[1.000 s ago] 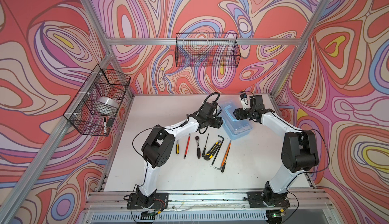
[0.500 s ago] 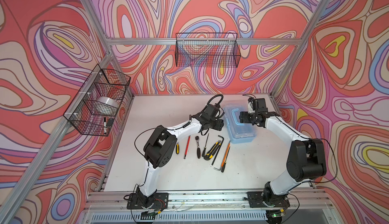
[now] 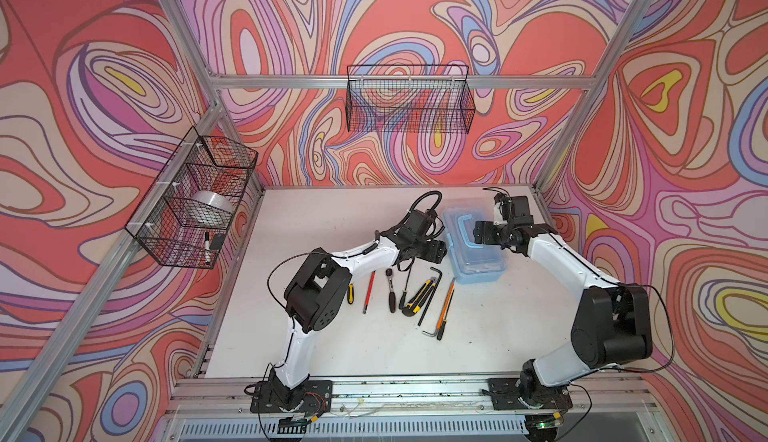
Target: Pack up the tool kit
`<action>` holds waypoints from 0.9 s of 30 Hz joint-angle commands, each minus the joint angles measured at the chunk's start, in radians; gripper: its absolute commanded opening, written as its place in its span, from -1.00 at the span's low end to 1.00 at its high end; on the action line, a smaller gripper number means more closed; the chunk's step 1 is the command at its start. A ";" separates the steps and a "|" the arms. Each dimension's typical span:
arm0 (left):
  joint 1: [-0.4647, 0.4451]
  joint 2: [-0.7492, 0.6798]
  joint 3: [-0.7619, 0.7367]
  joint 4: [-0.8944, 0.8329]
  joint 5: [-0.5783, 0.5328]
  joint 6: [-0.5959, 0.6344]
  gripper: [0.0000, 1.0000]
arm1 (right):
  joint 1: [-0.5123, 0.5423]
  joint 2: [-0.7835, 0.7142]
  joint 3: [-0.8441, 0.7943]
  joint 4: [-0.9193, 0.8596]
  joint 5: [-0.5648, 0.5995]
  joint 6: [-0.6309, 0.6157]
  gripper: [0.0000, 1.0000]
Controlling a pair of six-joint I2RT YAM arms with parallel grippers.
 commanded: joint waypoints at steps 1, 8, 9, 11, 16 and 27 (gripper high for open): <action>-0.003 -0.009 -0.014 0.032 0.073 -0.063 0.56 | -0.010 0.045 0.010 0.043 -0.029 -0.015 0.92; 0.041 -0.018 -0.090 0.154 0.209 -0.210 0.61 | -0.052 0.076 -0.010 0.074 -0.121 -0.020 0.86; 0.048 -0.022 -0.104 0.177 0.222 -0.231 0.61 | -0.057 0.077 -0.016 0.075 -0.134 -0.022 0.86; 0.057 -0.026 -0.119 0.204 0.244 -0.259 0.61 | -0.069 0.076 -0.034 0.078 -0.163 -0.023 0.84; 0.070 -0.015 -0.129 0.257 0.291 -0.318 0.60 | -0.098 0.066 -0.080 0.090 -0.218 -0.018 0.81; 0.092 0.039 -0.143 0.449 0.389 -0.521 0.52 | -0.176 0.066 -0.157 0.157 -0.371 0.029 0.68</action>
